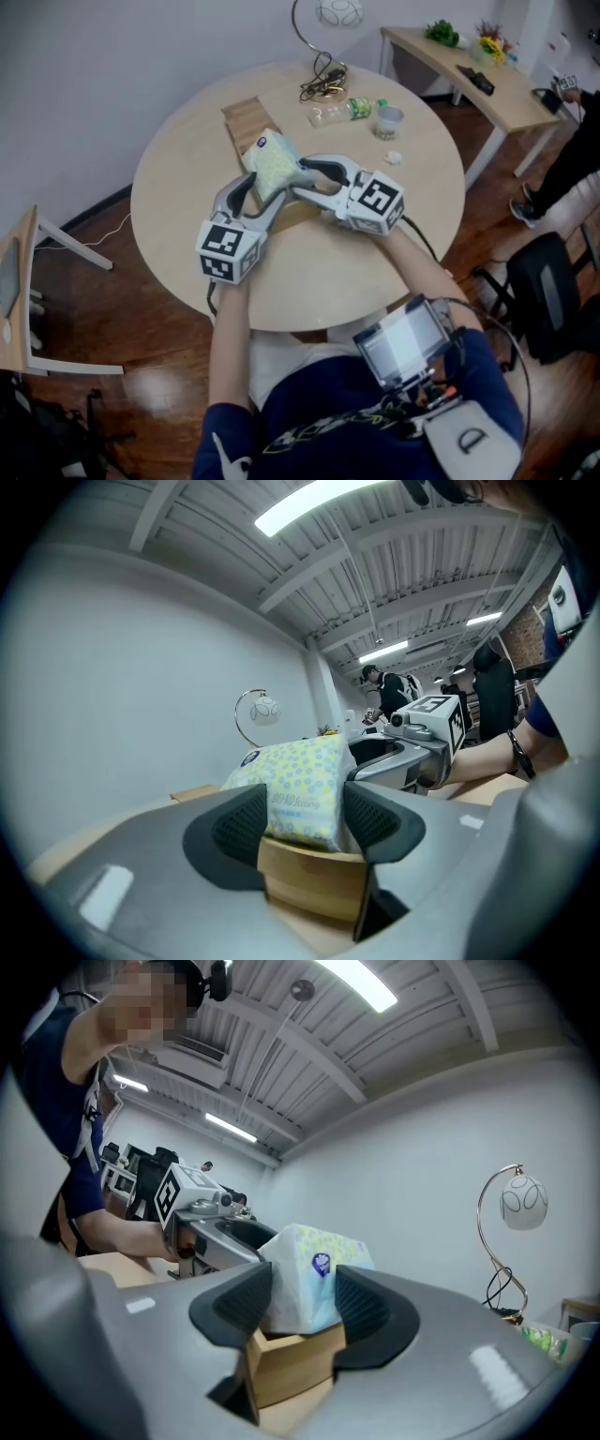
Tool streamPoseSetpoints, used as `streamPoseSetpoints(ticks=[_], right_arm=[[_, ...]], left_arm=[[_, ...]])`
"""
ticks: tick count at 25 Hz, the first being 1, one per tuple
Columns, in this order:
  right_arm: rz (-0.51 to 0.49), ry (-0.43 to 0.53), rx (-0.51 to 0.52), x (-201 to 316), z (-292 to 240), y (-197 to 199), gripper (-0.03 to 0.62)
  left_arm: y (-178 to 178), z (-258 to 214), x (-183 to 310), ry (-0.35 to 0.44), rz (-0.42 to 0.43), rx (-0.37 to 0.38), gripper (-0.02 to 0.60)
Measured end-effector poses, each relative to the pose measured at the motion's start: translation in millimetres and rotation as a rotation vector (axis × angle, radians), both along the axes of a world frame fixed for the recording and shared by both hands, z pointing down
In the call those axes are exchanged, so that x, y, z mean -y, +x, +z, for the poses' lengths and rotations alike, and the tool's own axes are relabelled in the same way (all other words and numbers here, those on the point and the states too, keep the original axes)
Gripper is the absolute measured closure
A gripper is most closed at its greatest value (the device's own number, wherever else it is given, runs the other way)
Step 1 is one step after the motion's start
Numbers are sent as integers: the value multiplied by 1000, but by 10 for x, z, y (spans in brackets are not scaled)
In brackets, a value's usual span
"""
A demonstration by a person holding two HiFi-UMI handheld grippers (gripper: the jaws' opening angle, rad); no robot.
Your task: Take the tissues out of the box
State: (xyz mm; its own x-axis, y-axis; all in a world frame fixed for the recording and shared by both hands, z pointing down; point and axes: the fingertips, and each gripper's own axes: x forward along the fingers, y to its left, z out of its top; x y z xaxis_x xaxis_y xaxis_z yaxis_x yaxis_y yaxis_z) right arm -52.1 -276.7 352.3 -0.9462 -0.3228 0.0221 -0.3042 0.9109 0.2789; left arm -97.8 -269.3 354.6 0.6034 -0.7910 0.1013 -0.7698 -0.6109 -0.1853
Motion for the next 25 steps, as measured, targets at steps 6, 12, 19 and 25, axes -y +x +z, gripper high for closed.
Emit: streamPoseSetpoints(ticks=[6, 12, 19, 25], right_arm=[[1, 40, -14, -37, -6, 0, 393], [8, 57, -18, -39, -5, -4, 395], [16, 103, -32, -57, -22, -6, 398], [18, 138, -31, -85, -49, -1, 401]], left_arm=[[5, -6, -18, 10, -4, 9, 315], [1, -9, -17, 15, -10, 21, 316], [7, -36, -22, 31, -15, 33, 318], [11, -11, -38, 48, -12, 62, 318]])
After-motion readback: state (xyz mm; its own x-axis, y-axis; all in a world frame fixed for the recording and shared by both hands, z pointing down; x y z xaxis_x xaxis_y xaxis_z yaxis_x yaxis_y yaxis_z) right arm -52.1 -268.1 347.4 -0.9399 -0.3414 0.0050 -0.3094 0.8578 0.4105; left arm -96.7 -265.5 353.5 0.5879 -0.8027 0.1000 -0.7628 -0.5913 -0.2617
